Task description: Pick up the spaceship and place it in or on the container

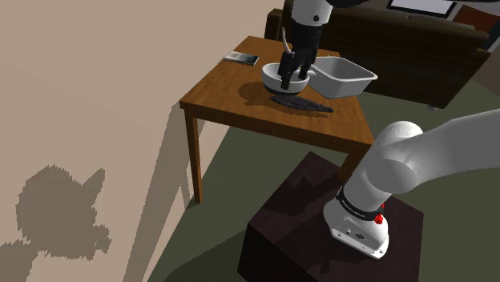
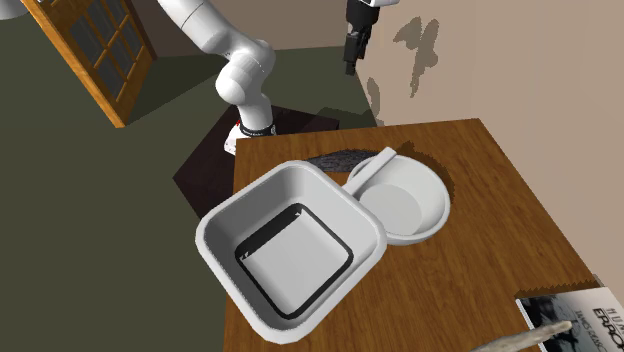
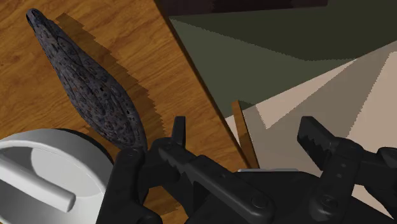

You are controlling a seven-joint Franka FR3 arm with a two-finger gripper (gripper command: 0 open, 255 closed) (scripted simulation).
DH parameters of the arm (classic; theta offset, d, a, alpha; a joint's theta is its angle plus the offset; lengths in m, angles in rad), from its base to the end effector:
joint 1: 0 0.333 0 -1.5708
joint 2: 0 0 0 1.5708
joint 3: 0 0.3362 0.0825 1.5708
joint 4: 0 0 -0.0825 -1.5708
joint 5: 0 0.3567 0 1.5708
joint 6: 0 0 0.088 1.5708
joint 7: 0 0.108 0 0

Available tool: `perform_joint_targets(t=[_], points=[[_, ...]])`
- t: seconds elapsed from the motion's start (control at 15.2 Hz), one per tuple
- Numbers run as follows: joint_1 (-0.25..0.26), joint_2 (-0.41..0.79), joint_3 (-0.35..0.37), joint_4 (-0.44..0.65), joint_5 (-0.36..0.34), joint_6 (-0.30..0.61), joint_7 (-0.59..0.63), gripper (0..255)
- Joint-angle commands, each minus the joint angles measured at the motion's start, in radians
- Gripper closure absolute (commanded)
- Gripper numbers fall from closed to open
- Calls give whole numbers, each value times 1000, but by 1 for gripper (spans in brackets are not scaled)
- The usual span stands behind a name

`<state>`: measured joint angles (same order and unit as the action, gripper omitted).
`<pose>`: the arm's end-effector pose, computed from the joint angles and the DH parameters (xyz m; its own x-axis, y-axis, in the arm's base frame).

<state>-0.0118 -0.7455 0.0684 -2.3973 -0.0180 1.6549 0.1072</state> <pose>0.2828 0.0206 0.5811 0.9977 -0.0668 0.0087 -0.0673 -0.9957 0.0637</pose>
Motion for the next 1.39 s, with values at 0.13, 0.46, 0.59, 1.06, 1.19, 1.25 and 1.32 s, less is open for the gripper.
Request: perform_joint_targets(t=[0.13,0.46,0.59,1.06,1.19,1.25,1.32], points=[[-2,-45,-46,-63,-31,33,-79,0],[-18,-126,-176,-191,-125,122,-281,0],[-28,-142,-234,-229,-168,162,-364,0],[-63,-112,-462,-298,-314,331,-658,0],[-65,-77,-533,-297,-349,387,-744,0],[-63,-56,-570,-294,-364,416,-787,0],[-62,-55,-572,-293,-365,417,-789,0]])
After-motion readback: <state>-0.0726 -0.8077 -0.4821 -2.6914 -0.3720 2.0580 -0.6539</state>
